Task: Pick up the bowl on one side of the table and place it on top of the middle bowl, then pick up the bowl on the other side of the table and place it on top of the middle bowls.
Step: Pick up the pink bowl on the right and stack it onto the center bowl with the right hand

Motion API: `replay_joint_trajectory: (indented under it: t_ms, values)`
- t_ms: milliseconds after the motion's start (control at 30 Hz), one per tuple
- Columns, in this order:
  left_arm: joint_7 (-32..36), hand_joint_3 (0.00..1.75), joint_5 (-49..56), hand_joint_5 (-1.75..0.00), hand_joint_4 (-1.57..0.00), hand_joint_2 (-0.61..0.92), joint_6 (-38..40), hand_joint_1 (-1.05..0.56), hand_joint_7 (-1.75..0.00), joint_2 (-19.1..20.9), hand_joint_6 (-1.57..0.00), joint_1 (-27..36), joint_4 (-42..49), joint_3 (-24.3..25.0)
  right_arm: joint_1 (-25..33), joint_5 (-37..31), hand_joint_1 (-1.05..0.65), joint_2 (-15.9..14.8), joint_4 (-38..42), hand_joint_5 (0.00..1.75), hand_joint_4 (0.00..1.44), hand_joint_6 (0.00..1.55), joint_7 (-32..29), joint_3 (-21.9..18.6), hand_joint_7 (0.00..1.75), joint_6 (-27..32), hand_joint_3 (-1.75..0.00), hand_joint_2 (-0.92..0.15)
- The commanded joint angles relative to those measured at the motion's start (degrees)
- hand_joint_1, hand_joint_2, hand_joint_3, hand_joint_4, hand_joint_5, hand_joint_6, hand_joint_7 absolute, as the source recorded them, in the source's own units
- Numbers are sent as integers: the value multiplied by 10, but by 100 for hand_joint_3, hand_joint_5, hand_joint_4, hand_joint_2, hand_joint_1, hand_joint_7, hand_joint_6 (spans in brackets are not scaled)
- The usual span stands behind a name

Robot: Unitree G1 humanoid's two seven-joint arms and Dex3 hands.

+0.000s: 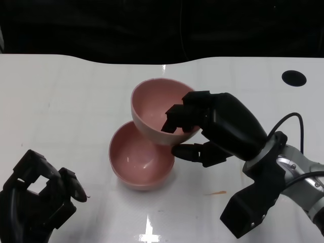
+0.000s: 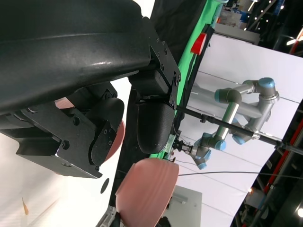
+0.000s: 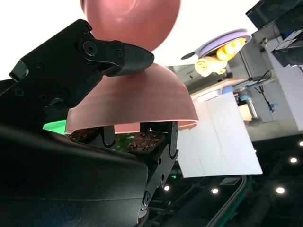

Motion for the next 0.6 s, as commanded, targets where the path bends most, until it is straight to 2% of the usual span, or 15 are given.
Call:
replay_joint_trajectory:
  t_ms: [33, 300, 600]
  values:
    - [-3, 150, -1, -175, -98, 63, -4, 10, -175, 8, -76, -1, 4, 4, -10, 6, -15, 4, 3, 155, 91, 83, 9, 7, 134, -11, -129, -39]
    - [3, 150, 6, -175, -98, 63, -6, 9, -175, 6, -76, 1, 1, 2, 0, 2, -16, 18, 8, 157, 90, 80, 4, 19, 145, -15, -132, -39]
    - [2, 149, 4, -175, -98, 64, -6, 10, -175, 6, -76, -1, 4, 4, 0, -8, -15, 25, 27, 163, 86, 77, 1, 32, 144, -20, -127, -43]
